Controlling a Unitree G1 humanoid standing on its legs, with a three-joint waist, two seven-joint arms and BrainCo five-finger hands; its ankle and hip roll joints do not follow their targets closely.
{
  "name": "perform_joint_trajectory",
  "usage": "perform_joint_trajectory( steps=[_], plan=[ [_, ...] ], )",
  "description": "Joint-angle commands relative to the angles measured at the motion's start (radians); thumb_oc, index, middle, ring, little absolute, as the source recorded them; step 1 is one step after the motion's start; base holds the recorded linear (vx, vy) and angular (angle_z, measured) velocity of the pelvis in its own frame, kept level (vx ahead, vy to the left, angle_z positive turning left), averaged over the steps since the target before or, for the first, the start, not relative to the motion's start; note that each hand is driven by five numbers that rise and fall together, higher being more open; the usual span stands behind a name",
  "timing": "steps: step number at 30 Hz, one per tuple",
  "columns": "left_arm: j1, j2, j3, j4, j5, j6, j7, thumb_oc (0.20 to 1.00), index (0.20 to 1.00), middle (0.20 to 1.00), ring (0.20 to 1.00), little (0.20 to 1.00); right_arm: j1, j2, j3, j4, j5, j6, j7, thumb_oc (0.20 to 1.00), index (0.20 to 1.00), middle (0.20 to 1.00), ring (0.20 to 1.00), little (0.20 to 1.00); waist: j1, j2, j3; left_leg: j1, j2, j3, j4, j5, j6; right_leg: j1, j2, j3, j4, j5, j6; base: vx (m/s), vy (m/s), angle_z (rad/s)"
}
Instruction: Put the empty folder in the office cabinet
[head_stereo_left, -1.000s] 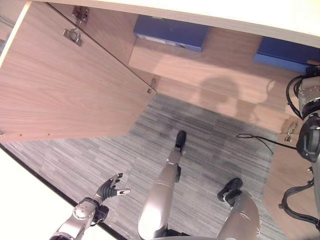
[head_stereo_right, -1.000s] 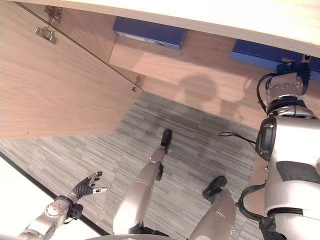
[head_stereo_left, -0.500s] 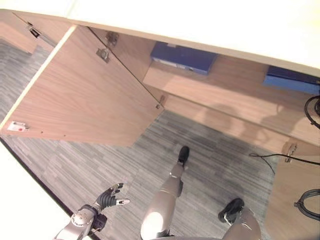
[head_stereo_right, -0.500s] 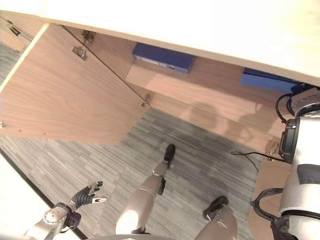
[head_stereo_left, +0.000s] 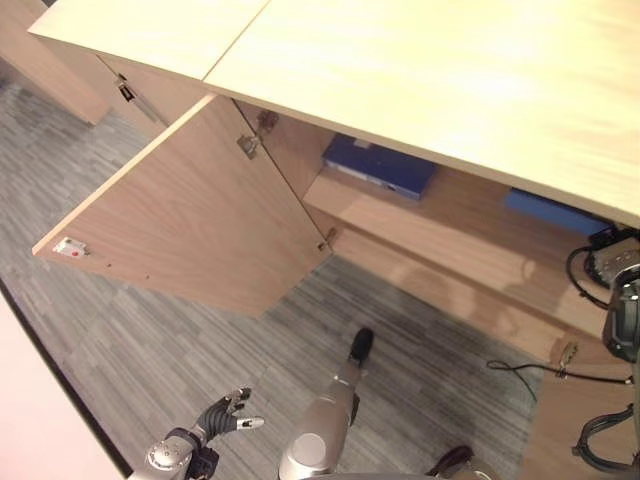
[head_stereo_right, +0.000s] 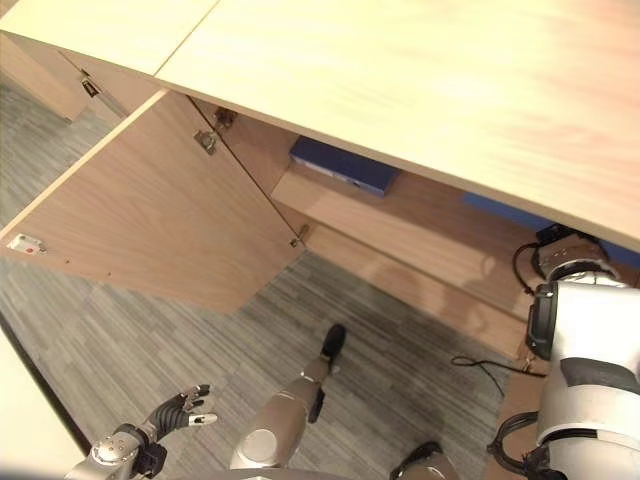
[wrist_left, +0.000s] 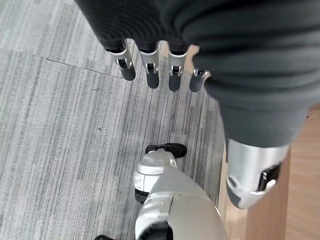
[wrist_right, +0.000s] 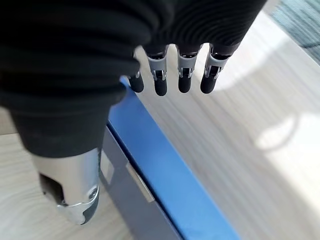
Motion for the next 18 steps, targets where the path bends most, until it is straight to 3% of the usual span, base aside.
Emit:
perform_joint_trajectory(
  steps=[1, 4, 5, 6, 8, 11, 14, 18],
  plan=[
    [-0.097, 0.010, 0.040, 0.037, 0.011, -0.011, 0.017, 1.000, 1.000, 1.000, 1.000, 1.000, -0.029, -0.060, -0.078, -0.020, 0.050, -0.058, 0.016, 1.000, 1.000, 1.000, 1.000, 1.000, 0.036, -0.047, 0.095, 0.107, 0.030, 0.004, 0.020, -0.215, -0.063, 0.105, 0.075, -0.003, -0.257, 0.130, 0.006, 0.05, 0.074, 0.10],
    [-0.094, 0.000, 0.048, 0.037, -0.002, -0.010, 0.022, 1.000, 1.000, 1.000, 1.000, 1.000, 0.066, -0.010, -0.131, -0.021, 0.054, -0.068, 0.014, 1.000, 1.000, 1.000, 1.000, 1.000, 0.032, -0.061, 0.076, 0.131, 0.035, 0.008, 0.010, -0.218, -0.064, 0.137, 0.079, -0.009, -0.295, 0.146, 0.010, 0.01, 0.087, 0.05],
    [-0.086, -0.002, 0.056, 0.032, -0.005, -0.010, 0.017, 1.000, 1.000, 1.000, 1.000, 1.000, 0.128, 0.028, -0.157, -0.032, 0.067, -0.075, 0.021, 1.000, 1.000, 1.000, 1.000, 1.000, 0.038, -0.063, 0.068, 0.137, 0.031, 0.015, 0.016, -0.205, -0.059, 0.145, 0.074, -0.030, -0.316, 0.184, 0.009, 0.02, 0.116, -0.07],
    [-0.086, -0.004, 0.058, 0.031, -0.005, -0.010, 0.015, 1.000, 1.000, 1.000, 1.000, 1.000, 0.149, 0.044, -0.166, -0.040, 0.073, -0.081, 0.025, 1.000, 1.000, 1.000, 1.000, 1.000, 0.029, -0.068, 0.060, 0.146, 0.032, 0.012, 0.009, -0.218, -0.061, 0.155, 0.079, -0.012, -0.325, 0.173, 0.015, 0.03, 0.139, -0.09],
    [-0.069, -0.022, 0.081, 0.045, -0.008, -0.018, 0.010, 1.000, 1.000, 1.000, 1.000, 1.000, 0.283, 0.177, -0.192, -0.134, 0.108, -0.134, 0.073, 1.000, 1.000, 1.000, 1.000, 1.000, 0.020, -0.080, 0.049, 0.157, 0.032, 0.025, 0.014, -0.209, -0.054, 0.166, 0.077, -0.018, -0.352, 0.207, 0.014, 0.01, 0.117, -0.23],
    [-0.050, -0.025, 0.100, 0.055, -0.005, -0.025, 0.005, 1.000, 1.000, 1.000, 1.000, 1.000, 0.364, 0.257, -0.182, -0.194, 0.096, -0.163, 0.107, 1.000, 1.000, 1.000, 1.000, 1.000, 0.010, -0.093, 0.041, 0.168, 0.033, 0.032, 0.012, -0.211, -0.052, 0.172, 0.079, -0.013, -0.358, 0.214, 0.016, 0.00, 0.051, -0.11],
    [0.004, -0.023, 0.144, 0.057, -0.003, -0.040, -0.009, 1.000, 1.000, 1.000, 1.000, 1.000, 0.521, 0.388, -0.163, -0.351, 0.037, -0.234, 0.149, 1.000, 1.000, 1.000, 1.000, 1.000, -0.016, -0.108, 0.026, 0.190, 0.039, 0.041, 0.005, -0.214, -0.051, 0.182, 0.078, -0.002, -0.370, 0.226, 0.021, 0.04, 0.058, -0.08],
    [0.040, -0.031, 0.167, 0.071, 0.026, -0.058, -0.021, 1.000, 1.000, 1.000, 1.000, 1.000, 0.632, 0.425, -0.151, -0.449, -0.040, -0.284, 0.158, 1.000, 1.000, 1.000, 1.000, 1.000, -0.039, -0.117, 0.005, 0.207, 0.043, 0.044, -0.006, -0.215, -0.053, 0.193, 0.078, 0.000, -0.389, 0.237, 0.024, 0.02, 0.022, -0.02]
  ],
)
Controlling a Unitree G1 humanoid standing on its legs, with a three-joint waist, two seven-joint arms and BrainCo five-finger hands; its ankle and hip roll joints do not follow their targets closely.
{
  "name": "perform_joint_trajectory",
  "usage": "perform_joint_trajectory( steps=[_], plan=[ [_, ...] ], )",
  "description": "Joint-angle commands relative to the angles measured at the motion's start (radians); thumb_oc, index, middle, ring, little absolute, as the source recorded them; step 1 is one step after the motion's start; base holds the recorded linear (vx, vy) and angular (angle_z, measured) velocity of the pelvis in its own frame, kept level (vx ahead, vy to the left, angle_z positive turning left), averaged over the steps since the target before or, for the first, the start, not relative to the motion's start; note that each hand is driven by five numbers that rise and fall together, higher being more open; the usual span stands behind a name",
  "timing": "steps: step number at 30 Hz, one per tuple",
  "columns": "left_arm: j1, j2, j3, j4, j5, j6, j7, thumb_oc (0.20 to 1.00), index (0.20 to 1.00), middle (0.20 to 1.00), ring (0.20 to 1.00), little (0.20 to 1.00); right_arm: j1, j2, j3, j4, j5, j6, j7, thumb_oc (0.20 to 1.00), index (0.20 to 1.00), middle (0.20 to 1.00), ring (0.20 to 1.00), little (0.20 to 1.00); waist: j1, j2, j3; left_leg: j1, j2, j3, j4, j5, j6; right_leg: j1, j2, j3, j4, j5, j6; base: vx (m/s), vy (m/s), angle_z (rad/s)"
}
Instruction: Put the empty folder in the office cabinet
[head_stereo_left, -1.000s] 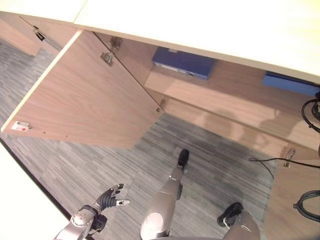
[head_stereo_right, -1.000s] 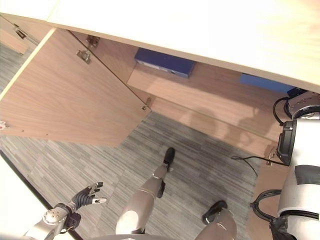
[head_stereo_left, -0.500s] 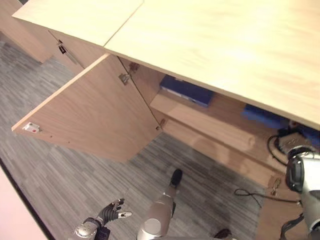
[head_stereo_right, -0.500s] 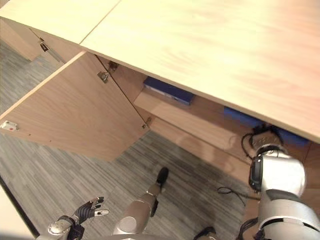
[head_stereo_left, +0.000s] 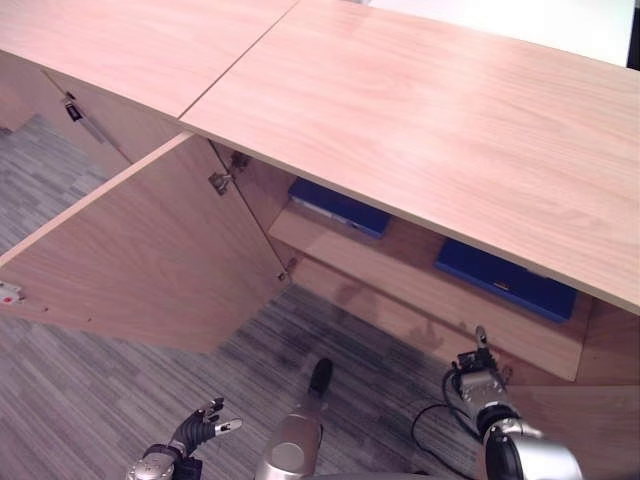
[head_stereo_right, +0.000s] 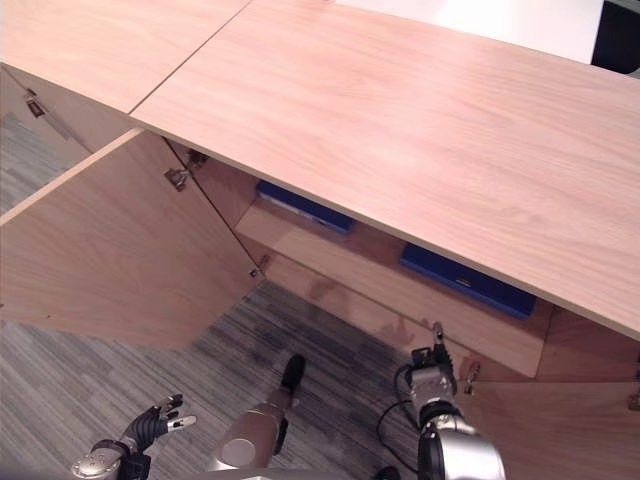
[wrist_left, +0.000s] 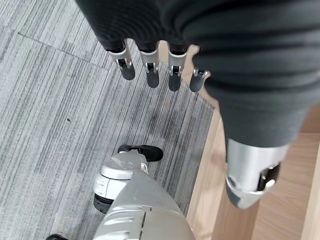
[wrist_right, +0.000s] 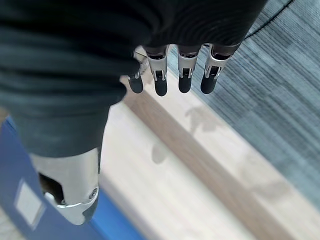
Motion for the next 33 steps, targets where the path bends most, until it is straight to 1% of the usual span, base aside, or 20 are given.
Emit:
perform_joint_trajectory(
  steps=[1, 3, 4, 6, 7, 8, 9, 10, 11, 12, 13, 14, 16, 18, 19, 22, 24, 28, 33],
  plan=[
    [0.002, -0.001, -0.012, 0.012, 0.033, -0.052, -0.008, 1.000, 1.000, 1.000, 1.000, 1.000, -0.057, -0.113, 0.010, -0.030, -0.136, -0.088, 0.012, 1.000, 1.000, 1.000, 1.000, 1.000, 0.032, 0.046, 0.011, 0.069, 0.071, -0.017, 0.036, -0.169, -0.033, -0.079, 0.001, 0.023, 0.062, 0.037, -0.026, 0.01, 0.020, -0.07],
    [0.013, -0.009, -0.001, 0.013, 0.040, -0.063, -0.009, 1.000, 1.000, 1.000, 1.000, 1.000, -0.018, -0.122, 0.054, -0.092, -0.268, -0.088, -0.004, 1.000, 1.000, 1.000, 1.000, 1.000, 0.024, 0.046, 0.009, 0.072, 0.073, -0.014, 0.035, -0.169, -0.032, -0.080, -0.001, 0.026, 0.060, 0.041, -0.026, 0.01, 0.026, -0.11],
    [0.016, -0.009, 0.000, 0.013, 0.040, -0.063, -0.009, 1.000, 1.000, 1.000, 1.000, 1.000, -0.013, -0.119, 0.055, -0.100, -0.273, -0.086, -0.011, 1.000, 1.000, 1.000, 1.000, 1.000, 0.023, 0.046, 0.008, 0.073, 0.073, -0.014, 0.034, -0.169, -0.032, -0.079, -0.001, 0.026, 0.060, 0.041, -0.026, 0.01, 0.018, -0.05],
    [0.023, -0.014, 0.017, 0.016, 0.052, -0.072, -0.013, 1.000, 1.000, 1.000, 1.000, 1.000, 0.037, -0.142, 0.100, -0.181, -0.421, -0.084, -0.010, 1.000, 1.000, 1.000, 1.000, 1.000, 0.012, 0.045, 0.008, 0.075, 0.074, -0.012, 0.036, -0.170, -0.032, -0.082, -0.003, 0.031, 0.061, 0.043, -0.025, 0.00, 0.008, -0.02],
    [0.025, -0.017, 0.023, 0.016, 0.053, -0.077, -0.014, 1.000, 1.000, 1.000, 1.000, 1.000, 0.057, -0.152, 0.110, -0.211, -0.469, -0.079, -0.017, 0.736, 0.736, 0.736, 0.736, 0.736, 0.008, 0.045, 0.009, 0.075, 0.074, -0.012, 0.037, -0.170, -0.032, -0.082, -0.003, 0.033, 0.062, 0.043, -0.026, 0.00, 0.000, 0.00],
    [0.030, -0.018, 0.026, 0.015, 0.061, -0.083, -0.019, 1.000, 1.000, 1.000, 1.000, 1.000, 0.081, -0.167, 0.124, -0.241, -0.541, -0.073, -0.017, 0.200, 0.200, 0.200, 0.200, 0.200, 0.004, 0.045, 0.008, 0.076, 0.074, -0.013, 0.037, -0.171, -0.032, -0.083, -0.004, 0.033, 0.063, 0.042, -0.026, 0.00, 0.000, 0.00],
    [0.036, -0.017, 0.030, 0.012, 0.066, -0.088, -0.025, 1.000, 1.000, 1.000, 1.000, 1.000, 0.097, -0.191, 0.139, -0.264, -0.614, -0.072, -0.020, 0.200, 0.200, 0.200, 0.200, 0.200, 0.003, 0.044, 0.008, 0.076, 0.075, -0.012, 0.037, -0.170, -0.032, -0.083, -0.004, 0.032, 0.064, 0.042, -0.026, 0.00, 0.000, 0.00],
    [0.043, -0.009, 0.027, 0.000, 0.079, -0.105, -0.035, 1.000, 1.000, 1.000, 1.000, 1.000, 0.088, -0.287, 0.219, -0.313, -0.895, -0.033, -0.090, 0.200, 0.200, 0.200, 0.200, 0.200, 0.001, 0.047, 0.012, 0.074, 0.074, -0.017, 0.037, -0.169, -0.033, -0.085, -0.006, 0.032, 0.064, 0.042, -0.025, 0.00, 0.000, 0.00],
    [0.043, -0.009, 0.027, 0.000, 0.080, -0.105, -0.035, 1.000, 1.000, 1.000, 1.000, 1.000, 0.088, -0.287, 0.219, -0.315, -0.897, -0.031, -0.091, 0.200, 0.200, 0.200, 0.200, 0.200, 0.001, 0.048, 0.012, 0.074, 0.074, -0.017, 0.037, -0.169, -0.033, -0.085, -0.006, 0.031, 0.065, 0.042, -0.025, 0.00, 0.000, 0.00],
    [0.041, -0.007, 0.020, -0.007, 0.082, -0.110, -0.035, 1.000, 1.000, 1.000, 1.000, 1.000, 0.077, -0.319, 0.240, -0.328, -0.988, -0.012, -0.117, 0.200, 0.200, 0.200, 0.200, 0.200, 0.000, 0.049, 0.014, 0.071, 0.073, -0.018, 0.037, -0.168, -0.032, -0.087, -0.006, 0.033, 0.062, 0.043, -0.025, 0.00, 0.000, 0.00],
    [0.039, -0.007, 0.015, -0.010, 0.083, -0.113, -0.035, 1.000, 1.000, 1.000, 1.000, 1.000, 0.066, -0.334, 0.250, -0.318, -1.018, -0.007, -0.127, 0.200, 0.200, 0.200, 0.200, 0.200, 0.001, 0.051, 0.016, 0.069, 0.072, -0.019, 0.038, -0.167, -0.032, -0.088, -0.007, 0.032, 0.062, 0.043, -0.024, 0.00, 0.000, 0.00],
    [0.039, -0.008, 0.015, -0.010, 0.083, -0.113, -0.035, 1.000, 1.000, 1.000, 1.000, 1.000, 0.064, -0.335, 0.250, -0.317, -1.019, -0.008, -0.127, 0.200, 0.200, 0.200, 0.200, 0.200, 0.000, 0.052, 0.016, 0.069, 0.073, -0.019, 0.038, -0.167, -0.032, -0.088, -0.007, 0.033, 0.062, 0.043, -0.025, 0.00, 0.000, 0.00],
    [0.038, -0.002, 0.000, -0.024, 0.075, -0.121, -0.034, 1.000, 1.000, 1.000, 1.000, 1.000, 0.031, -0.374, 0.275, -0.319, -1.077, 0.008, -0.143, 0.200, 0.200, 0.200, 0.200, 0.200, 0.002, 0.056, 0.022, 0.066, 0.071, -0.023, 0.035, -0.165, -0.031, -0.093, -0.008, 0.037, 0.058, 0.047, -0.023, 0.00, 0.000, 0.00],
    [0.038, -0.004, -0.004, -0.030, 0.069, -0.121, -0.037, 1.000, 1.000, 1.000, 1.000, 1.000, 0.017, -0.388, 0.284, -0.325, -1.090, 0.011, -0.147, 0.200, 0.200, 0.200, 0.200, 0.200, 0.001, 0.058, 0.025, 0.065, 0.071, -0.022, 0.033, -0.163, -0.031, -0.094, -0.008, 0.038, 0.054, 0.051, -0.022, 0.00, 0.000, 0.00],
    [-0.053, -0.034, -0.036, 0.023, 0.036, -0.119, -0.009, 1.000, 1.000, 1.000, 1.000, 1.000, -0.036, -0.368, 0.339, -0.304, -1.109, 0.035, -0.149, 0.200, 0.200, 0.200, 0.200, 0.200, -0.006, 0.052, 0.025, 0.060, 0.070, -0.020, 0.033, -0.162, -0.031, -0.100, -0.008, 0.041, 0.052, 0.054, -0.022, 0.00, 0.000, 0.00],
    [-0.059, -0.058, -0.043, 0.059, 0.045, -0.118, 0.009, 1.000, 1.000, 1.000, 1.000, 1.000, -0.082, -0.383, 0.362, -0.274, -1.111, 0.040, -0.147, 0.200, 0.200, 0.200, 0.200, 0.200, -0.001, 0.055, 0.031, 0.056, 0.070, -0.021, 0.033, -0.161, -0.031, -0.103, -0.010, 0.044, 0.052, 0.055, -0.024, 0.00, -0.003, -0.04],
    [-0.053, -0.072, -0.057, 0.071, 0.047, -0.114, 0.010, 1.000, 1.000, 1.000, 1.000, 1.000, -0.114, -0.413, 0.393, -0.251, -1.126, 0.038, -0.139, 0.200, 0.200, 0.200, 0.200, 0.200, 0.007, 0.060, 0.036, 0.048, 0.068, -0.025, 0.035, -0.160, -0.030, -0.108, -0.010, 0.045, 0.053, 0.054, -0.026, 0.00, -0.007, -0.03],
    [-0.063, -0.076, -0.068, 0.085, 0.047, -0.118, 0.011, 1.000, 1.000, 1.000, 1.000, 1.000, -0.145, -0.432, 0.422, -0.213, -1.133, 0.044, -0.127, 0.200, 0.200, 0.200, 0.200, 0.200, 0.011, 0.065, 0.043, 0.041, 0.064, -0.030, 0.039, -0.160, -0.028, -0.116, -0.011, 0.046, 0.062, 0.049, -0.028, 0.00, -0.009, 0.04],
    [-0.091, -0.071, -0.095, 0.084, 0.033, -0.123, 0.019, 1.000, 1.000, 1.000, 1.000, 1.000, -0.236, -0.470, 0.474, -0.145, -1.106, 0.050, -0.105, 0.200, 0.200, 0.200, 0.200, 0.200, 0.021, 0.087, 0.080, 0.009, 0.058, -0.043, 0.070, -0.161, -0.025, -0.153, -0.019, 0.055, 0.106, 0.033, -0.036, -0.01, -0.005, 0.01]
  ],
)
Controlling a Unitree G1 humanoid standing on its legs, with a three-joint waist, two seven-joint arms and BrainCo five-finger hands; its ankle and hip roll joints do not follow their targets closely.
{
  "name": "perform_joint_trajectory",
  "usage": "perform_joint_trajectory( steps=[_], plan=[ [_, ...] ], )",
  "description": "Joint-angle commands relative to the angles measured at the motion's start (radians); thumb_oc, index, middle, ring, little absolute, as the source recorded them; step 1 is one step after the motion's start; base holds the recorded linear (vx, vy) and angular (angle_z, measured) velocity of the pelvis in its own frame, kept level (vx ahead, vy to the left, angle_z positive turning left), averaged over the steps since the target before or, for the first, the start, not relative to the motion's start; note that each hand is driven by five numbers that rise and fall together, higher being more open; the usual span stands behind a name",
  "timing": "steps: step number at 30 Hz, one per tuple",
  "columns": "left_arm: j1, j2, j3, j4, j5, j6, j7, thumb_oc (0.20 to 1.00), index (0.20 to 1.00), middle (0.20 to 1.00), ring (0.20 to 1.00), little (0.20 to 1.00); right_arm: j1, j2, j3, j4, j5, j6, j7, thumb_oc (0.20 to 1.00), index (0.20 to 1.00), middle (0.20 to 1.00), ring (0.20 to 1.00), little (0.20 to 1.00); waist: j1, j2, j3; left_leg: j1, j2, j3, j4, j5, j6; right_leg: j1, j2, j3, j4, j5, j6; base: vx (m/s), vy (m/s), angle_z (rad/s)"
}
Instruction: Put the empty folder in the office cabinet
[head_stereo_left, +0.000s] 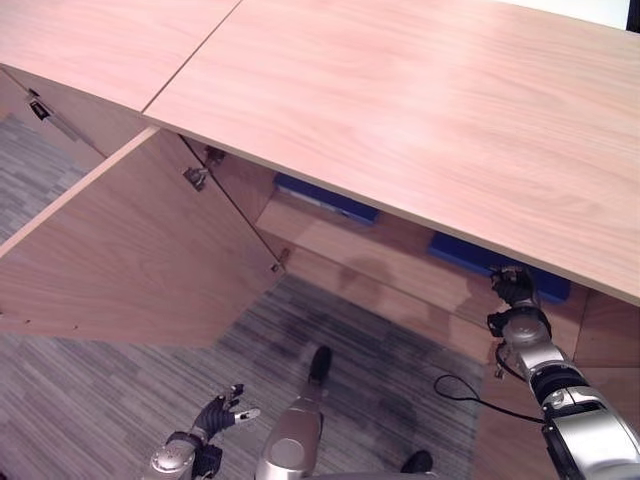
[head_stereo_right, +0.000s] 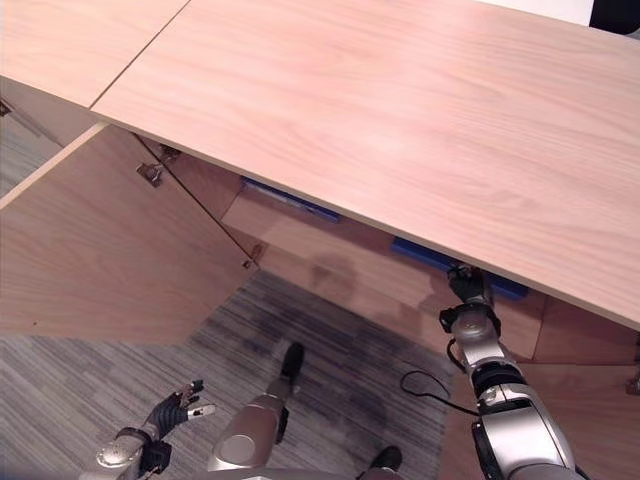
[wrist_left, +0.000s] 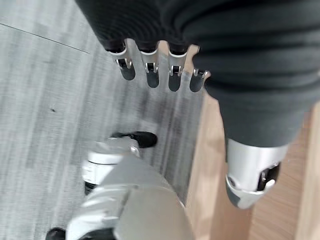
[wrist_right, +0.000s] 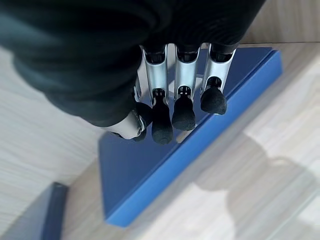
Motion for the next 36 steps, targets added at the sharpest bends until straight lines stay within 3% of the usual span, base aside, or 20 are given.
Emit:
perform_joint_trajectory(
  steps=[1, 8, 16, 18, 25, 36],
  plan=[
    [-0.005, 0.005, -0.052, -0.005, -0.017, -0.024, 0.010, 1.000, 1.000, 1.000, 1.000, 1.000, -0.049, -0.107, 0.059, -0.023, 0.003, -0.017, 0.004, 0.200, 0.200, 0.200, 0.200, 0.200, 0.035, 0.051, 0.016, 0.024, 0.047, -0.045, 0.070, -0.157, -0.016, -0.144, -0.035, 0.045, 0.137, 0.018, -0.032, -0.04, -0.007, 0.00],
    [-0.011, 0.011, -0.098, -0.031, -0.040, -0.030, 0.013, 1.000, 1.000, 1.000, 1.000, 1.000, -0.143, -0.133, 0.078, 0.116, 0.049, -0.008, 0.009, 0.200, 0.200, 0.200, 0.200, 0.200, 0.058, 0.120, 0.069, -0.024, 0.030, -0.056, 0.066, -0.133, -0.012, -0.201, -0.052, 0.043, 0.174, 0.010, -0.034, -0.03, 0.004, 0.03],
    [-0.009, 0.045, -0.145, -0.101, -0.072, -0.049, 0.021, 1.000, 1.000, 1.000, 1.000, 1.000, -0.256, -0.223, 0.100, 0.184, 0.087, -0.004, -0.004, 0.200, 0.200, 0.200, 0.200, 0.200, 0.071, 0.205, 0.159, -0.094, 0.009, -0.045, 0.088, -0.123, -0.004, -0.314, -0.083, 0.068, 0.248, 0.003, -0.036, -0.04, 0.012, 0.00],
    [0.024, 0.071, -0.144, -0.091, -0.045, -0.069, 0.007, 1.000, 1.000, 1.000, 1.000, 1.000, -0.271, -0.271, 0.096, 0.195, 0.105, -0.010, -0.001, 0.200, 0.200, 0.200, 0.200, 0.200, 0.068, 0.210, 0.168, -0.088, 0.007, -0.044, 0.081, -0.145, -0.009, -0.325, -0.086, 0.090, 0.266, -0.034, -0.025, 0.06, -0.041, -0.04],
    [-0.022, 0.083, -0.161, -0.178, -0.109, -0.069, 0.002, 1.000, 1.000, 1.000, 1.000, 1.000, -0.412, -0.379, 0.168, 0.197, 0.067, -0.015, -0.024, 0.200, 0.200, 0.200, 0.200, 0.200, 0.037, 0.222, 0.215, -0.122, 0.002, -0.028, 0.080, -0.139, -0.006, -0.410, -0.102, 0.122, 0.310, -0.033, -0.024, -0.03, 0.024, -0.05],
    [-0.013, 0.146, -0.163, -0.216, -0.124, -0.080, -0.008, 1.000, 1.000, 1.000, 1.000, 1.000, -0.674, -0.529, 0.296, 0.242, 0.110, -0.016, -0.020, 0.200, 0.200, 0.200, 0.200, 0.200, 0.034, 0.217, 0.225, -0.140, 0.000, -0.019, 0.057, -0.125, -0.005, -0.462, -0.112, 0.142, 0.319, -0.019, -0.017, -0.01, -0.003, -0.05]
  ],
)
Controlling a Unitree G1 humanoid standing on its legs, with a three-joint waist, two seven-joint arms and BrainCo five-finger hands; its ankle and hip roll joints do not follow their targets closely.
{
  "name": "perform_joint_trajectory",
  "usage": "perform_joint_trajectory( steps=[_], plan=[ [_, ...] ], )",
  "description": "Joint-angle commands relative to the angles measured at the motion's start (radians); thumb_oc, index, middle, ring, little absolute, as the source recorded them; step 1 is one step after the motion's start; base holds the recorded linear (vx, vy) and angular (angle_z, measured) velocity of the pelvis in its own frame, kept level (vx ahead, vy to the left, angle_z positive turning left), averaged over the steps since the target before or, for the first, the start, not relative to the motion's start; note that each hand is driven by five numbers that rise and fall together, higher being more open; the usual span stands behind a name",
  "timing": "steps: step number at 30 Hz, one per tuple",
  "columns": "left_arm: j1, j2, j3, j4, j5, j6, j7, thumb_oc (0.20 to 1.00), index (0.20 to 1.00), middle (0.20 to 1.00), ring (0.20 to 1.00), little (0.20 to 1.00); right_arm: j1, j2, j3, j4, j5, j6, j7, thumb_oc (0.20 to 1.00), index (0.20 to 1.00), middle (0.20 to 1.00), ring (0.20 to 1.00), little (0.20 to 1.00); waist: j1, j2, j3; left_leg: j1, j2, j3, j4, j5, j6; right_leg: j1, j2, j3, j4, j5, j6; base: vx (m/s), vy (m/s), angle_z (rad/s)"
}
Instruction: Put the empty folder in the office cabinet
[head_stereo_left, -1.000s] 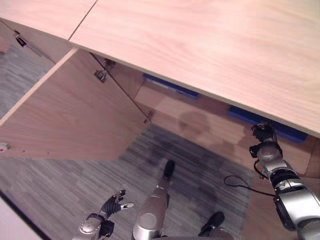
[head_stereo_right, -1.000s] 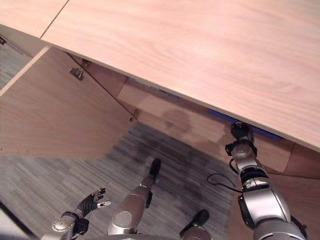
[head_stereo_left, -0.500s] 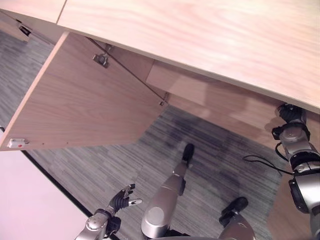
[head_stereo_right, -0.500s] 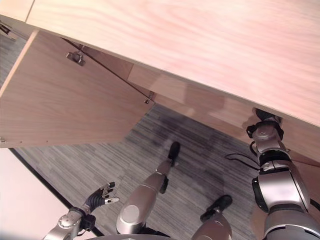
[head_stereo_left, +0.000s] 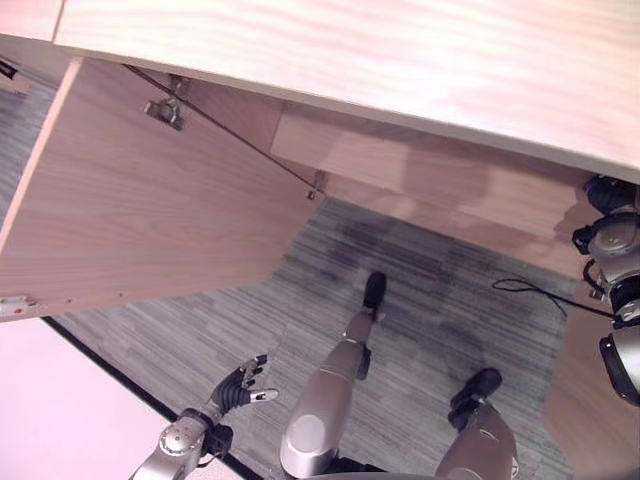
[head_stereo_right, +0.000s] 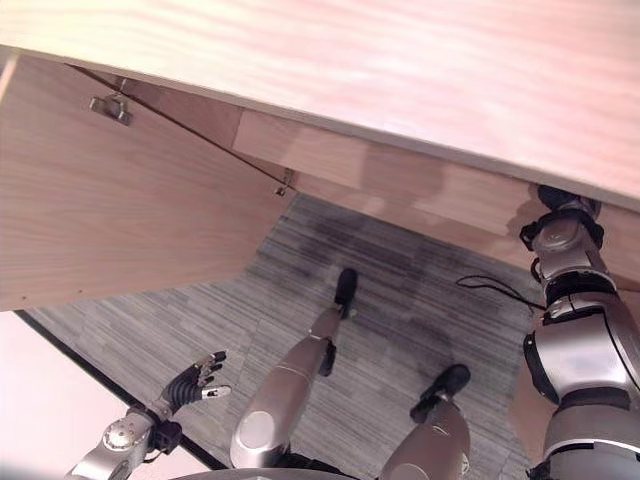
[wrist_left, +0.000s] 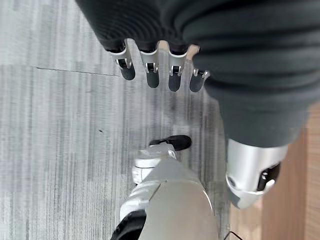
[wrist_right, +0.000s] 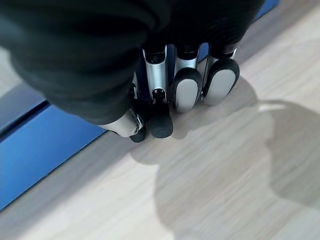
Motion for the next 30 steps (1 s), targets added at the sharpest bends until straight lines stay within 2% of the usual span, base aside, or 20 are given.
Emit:
perform_joint_trajectory(
  steps=[1, 5, 13, 25, 28, 30],
  plan=[
    [-0.010, 0.040, -0.015, 0.019, -0.032, -0.016, -0.007, 1.000, 1.000, 1.000, 1.000, 1.000, -0.252, -0.212, 0.067, -0.007, 0.066, 0.000, -0.044, 0.200, 0.200, 0.200, 0.200, 0.200, 0.025, -0.006, 0.025, 0.072, 0.035, -0.042, 0.002, -0.163, -0.037, -0.109, 0.012, 0.043, -0.010, 0.076, -0.027, 0.00, -0.026, -0.06],
    [-0.006, 0.058, -0.012, 0.014, -0.036, -0.010, -0.020, 1.000, 1.000, 1.000, 1.000, 1.000, -0.368, -0.251, 0.124, 0.027, 0.092, 0.005, -0.042, 0.200, 0.200, 0.200, 0.200, 0.200, 0.030, -0.012, 0.015, 0.073, 0.033, -0.049, -0.009, -0.158, -0.038, -0.109, 0.014, 0.038, -0.017, 0.079, -0.026, 0.00, -0.025, -0.02],
    [-0.014, 0.062, -0.009, 0.035, -0.030, -0.007, -0.024, 1.000, 1.000, 1.000, 1.000, 1.000, -0.428, -0.227, 0.148, -0.020, 0.128, -0.006, -0.049, 0.200, 0.200, 0.200, 0.200, 0.200, 0.032, -0.029, 0.000, 0.070, 0.038, -0.060, -0.023, -0.153, -0.042, -0.109, 0.025, 0.033, -0.031, 0.082, -0.026, 0.00, -0.002, 0.00],
    [-0.021, 0.048, 0.009, 0.061, -0.043, -0.006, -0.016, 1.000, 1.000, 1.000, 1.000, 1.000, -0.363, -0.179, 0.095, -0.087, 0.146, -0.019, -0.060, 0.200, 0.200, 0.200, 0.200, 0.200, 0.031, -0.052, -0.002, 0.072, 0.036, -0.064, -0.030, -0.151, -0.044, -0.090, 0.030, 0.022, -0.048, 0.096, -0.021, 0.00, 0.001, 0.01],
    [-0.027, 0.038, 0.017, 0.085, -0.040, -0.003, -0.014, 1.000, 1.000, 1.000, 1.000, 1.000, -0.314, -0.156, 0.055, -0.114, 0.175, -0.034, -0.062, 0.200, 0.200, 0.200, 0.200, 0.200, 0.028, -0.068, -0.005, 0.075, 0.038, -0.063, -0.029, -0.152, -0.046, -0.075, 0.033, 0.019, -0.063, 0.104, -0.019, 0.00, 0.000, 0.00],
    [-0.036, 0.018, 0.033, 0.119, -0.033, 0.002, -0.009, 1.000, 1.000, 1.000, 1.000, 1.000, -0.208, -0.107, -0.015, -0.151, 0.217, -0.054, -0.047, 0.200, 0.200, 0.200, 0.200, 0.200, 0.027, -0.099, -0.018, 0.084, 0.042, -0.067, -0.026, -0.157, -0.049, -0.042, 0.044, 0.009, -0.096, 0.117, -0.017, 0.02, 0.017, 0.01]
  ],
)
